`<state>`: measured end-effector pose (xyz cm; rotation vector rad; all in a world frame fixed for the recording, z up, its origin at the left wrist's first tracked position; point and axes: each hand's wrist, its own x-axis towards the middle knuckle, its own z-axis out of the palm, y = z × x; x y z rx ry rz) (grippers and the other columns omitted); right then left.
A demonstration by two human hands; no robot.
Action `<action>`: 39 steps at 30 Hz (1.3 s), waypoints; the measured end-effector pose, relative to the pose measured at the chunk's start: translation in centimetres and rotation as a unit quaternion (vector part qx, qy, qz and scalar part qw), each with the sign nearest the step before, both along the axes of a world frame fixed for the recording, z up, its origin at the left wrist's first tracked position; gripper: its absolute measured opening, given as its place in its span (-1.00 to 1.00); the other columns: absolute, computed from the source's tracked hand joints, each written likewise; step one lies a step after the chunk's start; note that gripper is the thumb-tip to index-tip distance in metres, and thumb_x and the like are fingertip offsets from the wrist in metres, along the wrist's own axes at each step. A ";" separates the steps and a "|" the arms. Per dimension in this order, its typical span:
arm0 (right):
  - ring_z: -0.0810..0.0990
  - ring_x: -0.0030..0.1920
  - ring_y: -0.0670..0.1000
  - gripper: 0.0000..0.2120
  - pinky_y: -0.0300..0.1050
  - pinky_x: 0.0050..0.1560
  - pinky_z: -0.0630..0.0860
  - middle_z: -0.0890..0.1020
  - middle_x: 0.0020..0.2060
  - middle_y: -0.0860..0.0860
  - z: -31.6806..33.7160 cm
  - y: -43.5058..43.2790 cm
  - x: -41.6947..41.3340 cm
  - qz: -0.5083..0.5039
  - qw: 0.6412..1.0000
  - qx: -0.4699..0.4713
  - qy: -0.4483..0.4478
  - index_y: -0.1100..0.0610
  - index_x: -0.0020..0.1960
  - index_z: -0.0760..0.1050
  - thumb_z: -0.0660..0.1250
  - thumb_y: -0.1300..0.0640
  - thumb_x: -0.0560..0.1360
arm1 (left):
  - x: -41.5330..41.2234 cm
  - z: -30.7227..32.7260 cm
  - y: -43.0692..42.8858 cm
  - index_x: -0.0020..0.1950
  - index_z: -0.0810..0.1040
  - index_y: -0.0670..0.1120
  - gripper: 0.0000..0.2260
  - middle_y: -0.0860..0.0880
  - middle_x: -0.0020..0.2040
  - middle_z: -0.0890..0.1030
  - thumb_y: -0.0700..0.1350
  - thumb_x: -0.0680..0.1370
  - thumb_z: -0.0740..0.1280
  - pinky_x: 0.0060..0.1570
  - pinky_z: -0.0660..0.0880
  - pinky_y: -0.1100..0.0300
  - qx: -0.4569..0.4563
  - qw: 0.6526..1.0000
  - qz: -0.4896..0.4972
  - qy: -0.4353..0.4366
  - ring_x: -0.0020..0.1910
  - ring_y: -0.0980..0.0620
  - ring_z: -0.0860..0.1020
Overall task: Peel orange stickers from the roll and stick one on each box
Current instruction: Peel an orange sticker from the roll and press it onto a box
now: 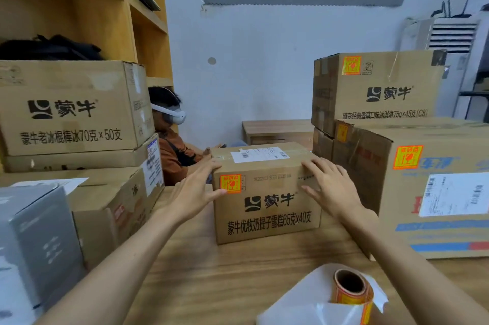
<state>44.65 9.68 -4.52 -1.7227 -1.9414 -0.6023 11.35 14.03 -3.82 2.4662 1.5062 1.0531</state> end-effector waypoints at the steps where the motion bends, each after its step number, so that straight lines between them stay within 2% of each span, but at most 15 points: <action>1: 0.30 0.49 0.07 -0.43 0.09 0.43 0.28 0.39 0.45 0.02 0.0 0.6 0.5 -0.005 1.000 -0.006 0.001 0.02 0.47 0.30 0.36 -0.10 0.53 | 0.6 0.1 0.8 0.49 0.29 0.20 -0.41 0.18 0.51 0.39 0.15 0.52 0.45 0.28 0.48 -0.11 0.000 1.000 0.009 0.009 0.37 0.05 0.50; 5: 0.21 0.52 0.06 -0.40 0.02 0.44 0.27 0.30 0.50 0.03 0.2 3.3 2.0 -0.014 1.000 -0.026 0.008 0.04 0.52 0.21 0.33 -0.07 0.56 | 2.7 0.3 4.1 0.49 0.28 0.20 -0.41 0.16 0.48 0.44 0.17 0.52 0.44 0.24 0.50 -0.08 -0.013 0.999 0.022 0.019 0.36 0.02 0.51; 13: 0.14 0.54 0.06 -0.46 0.03 0.42 0.33 0.26 0.51 0.04 0.2 7.7 3.6 0.002 0.998 -0.030 0.056 0.08 0.51 0.23 0.32 0.04 0.59 | 4.8 0.2 9.6 0.55 0.24 0.15 -0.34 0.14 0.51 0.40 0.19 0.53 0.43 0.29 0.49 -0.12 -0.025 0.999 0.022 0.028 0.38 0.03 0.49; 18: 0.15 0.53 0.04 -0.48 0.08 0.35 0.44 0.27 0.50 0.03 0.4 9.4 4.4 0.002 0.997 -0.027 0.068 0.07 0.49 0.24 0.32 0.07 0.58 | 5.8 -0.2 11.6 0.55 0.23 0.14 -0.34 0.12 0.51 0.42 0.17 0.53 0.43 0.28 0.50 -0.13 -0.032 0.999 0.012 0.018 0.36 0.03 0.51; 22: 0.18 0.52 0.05 -0.50 0.10 0.35 0.43 0.29 0.49 0.04 0.5 10.2 4.6 -0.006 0.996 -0.031 0.080 0.07 0.47 0.27 0.31 0.06 0.58 | 6.3 0.0 12.5 0.53 0.24 0.15 -0.37 0.11 0.52 0.40 0.18 0.54 0.42 0.29 0.48 -0.20 -0.035 0.999 0.007 0.021 0.38 0.00 0.49; 26: 0.22 0.51 0.08 -0.52 0.09 0.38 0.39 0.33 0.48 0.07 0.9 10.5 4.2 -0.022 0.996 -0.041 0.080 0.11 0.46 0.31 0.32 0.08 0.57 | 6.5 0.9 12.5 0.51 0.24 0.18 -0.40 0.12 0.54 0.34 0.15 0.54 0.42 0.31 0.45 -0.22 -0.039 0.998 0.013 0.055 0.45 -0.01 0.40; 29: 0.29 0.46 0.11 -0.54 0.07 0.34 0.41 0.37 0.45 0.09 2.1 10.1 4.1 -0.035 0.995 -0.065 0.064 0.12 0.44 0.34 0.29 0.12 0.57 | 5.1 2.0 11.6 0.61 0.11 0.18 -0.33 0.10 0.63 0.15 0.14 0.58 0.37 0.39 0.37 -0.14 -0.046 0.992 0.004 0.118 0.56 -0.01 0.23; 30: 0.32 0.45 0.12 -0.55 0.06 0.33 0.42 0.39 0.44 0.09 2.5 9.7 3.9 -0.039 0.995 -0.070 0.056 0.12 0.44 0.35 0.28 0.11 0.57 | 4.2 2.7 11.0 0.62 0.10 0.18 -0.34 0.10 0.63 0.16 0.12 0.60 0.35 0.37 0.36 -0.11 -0.041 0.990 0.009 0.135 0.56 -0.01 0.22; 32: 0.36 0.43 0.13 -0.54 0.05 0.34 0.40 0.39 0.45 0.11 3.0 8.7 3.3 -0.045 0.996 -0.068 0.044 0.12 0.46 0.34 0.27 0.09 0.58 | 2.0 4.3 9.8 0.55 0.24 0.16 -0.48 0.08 0.55 0.32 0.10 0.61 0.30 0.29 0.42 -0.08 -0.030 0.988 0.024 0.147 0.48 -0.03 0.33; 34: 0.40 0.40 0.15 -0.55 0.06 0.36 0.39 0.42 0.42 0.13 3.0 7.8 2.0 -0.041 0.997 -0.055 0.046 0.14 0.44 0.37 0.27 0.06 0.58 | -0.6 6.3 7.6 0.34 0.45 0.12 -0.65 0.06 0.33 0.54 0.18 0.58 0.22 0.16 0.50 -0.07 -0.032 0.986 0.047 0.157 0.29 -0.03 0.48; 36: 0.47 0.32 0.14 -0.57 0.09 0.34 0.41 0.49 0.36 0.12 3.2 6.6 -0.6 -0.018 0.997 -0.051 0.053 0.12 0.41 0.41 0.27 0.01 0.58 | -3.3 8.4 4.9 0.22 0.56 0.09 -0.61 0.06 0.18 0.62 0.23 0.52 0.17 0.11 0.53 -0.09 -0.039 0.985 0.050 0.160 0.20 -0.02 0.55; 39: 0.54 0.25 0.10 -0.60 0.05 0.26 0.41 0.57 0.28 0.08 3.5 4.7 -6.1 0.031 0.995 -0.069 0.061 0.10 0.37 0.45 0.26 -0.06 0.60 | -7.6 10.6 0.4 0.31 0.56 0.06 -0.71 0.03 0.26 0.60 0.04 0.60 0.31 0.18 0.52 -0.10 -0.032 0.978 0.086 0.186 0.26 -0.04 0.53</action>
